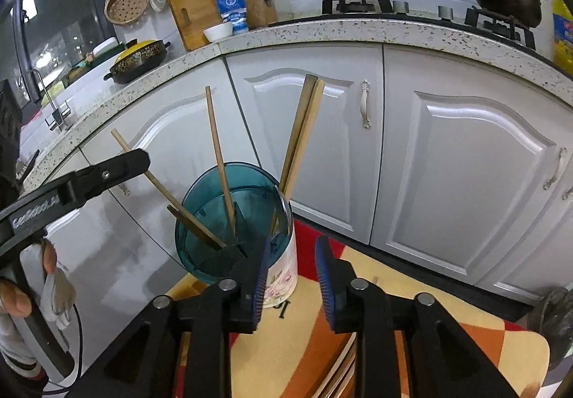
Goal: Organize utensils
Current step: 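Open both tools to drop the chopstick and metal spoon into the holder, then withdraw both tools from the holder back over the cloth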
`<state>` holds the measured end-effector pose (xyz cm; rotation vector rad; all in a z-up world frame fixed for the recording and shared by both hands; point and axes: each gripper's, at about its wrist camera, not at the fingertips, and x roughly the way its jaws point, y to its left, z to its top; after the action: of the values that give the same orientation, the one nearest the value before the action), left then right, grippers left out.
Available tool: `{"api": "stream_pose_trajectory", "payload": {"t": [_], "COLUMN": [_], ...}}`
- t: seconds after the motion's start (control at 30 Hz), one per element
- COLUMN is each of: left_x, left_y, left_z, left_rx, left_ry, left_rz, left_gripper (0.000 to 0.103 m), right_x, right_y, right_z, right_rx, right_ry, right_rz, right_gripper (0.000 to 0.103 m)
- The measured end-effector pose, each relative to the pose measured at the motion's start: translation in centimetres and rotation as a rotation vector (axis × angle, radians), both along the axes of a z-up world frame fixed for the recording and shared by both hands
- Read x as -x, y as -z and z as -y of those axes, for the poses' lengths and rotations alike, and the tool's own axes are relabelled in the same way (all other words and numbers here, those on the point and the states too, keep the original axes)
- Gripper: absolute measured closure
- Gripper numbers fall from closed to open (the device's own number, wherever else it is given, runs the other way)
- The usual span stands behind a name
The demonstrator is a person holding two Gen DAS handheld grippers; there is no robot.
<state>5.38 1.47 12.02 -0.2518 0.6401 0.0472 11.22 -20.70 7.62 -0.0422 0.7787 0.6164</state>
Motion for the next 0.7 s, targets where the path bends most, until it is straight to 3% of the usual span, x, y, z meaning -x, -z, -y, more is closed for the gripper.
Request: {"api": "stream_pose_trajectory", "payload": {"t": [0.27, 0.7], "left_x": [2.7, 5.4], "left_y": [0.5, 2.7], "left_z": [2.2, 7.5], "left_rx": [-0.038, -0.089], "left_ry": [0.009, 0.073], "left_rz": [-0.014, -0.056], "left_gripper": [0.047, 0.047], "right_x": [2.1, 6.0], "right_y": [-0.4, 0.1], "right_z": [0.9, 6.1], "right_rx": [0.033, 0.052], "right_ry": [0.029, 0.129], "right_rz": [0.02, 0.013], "right_gripper": [0.067, 0.064]}}
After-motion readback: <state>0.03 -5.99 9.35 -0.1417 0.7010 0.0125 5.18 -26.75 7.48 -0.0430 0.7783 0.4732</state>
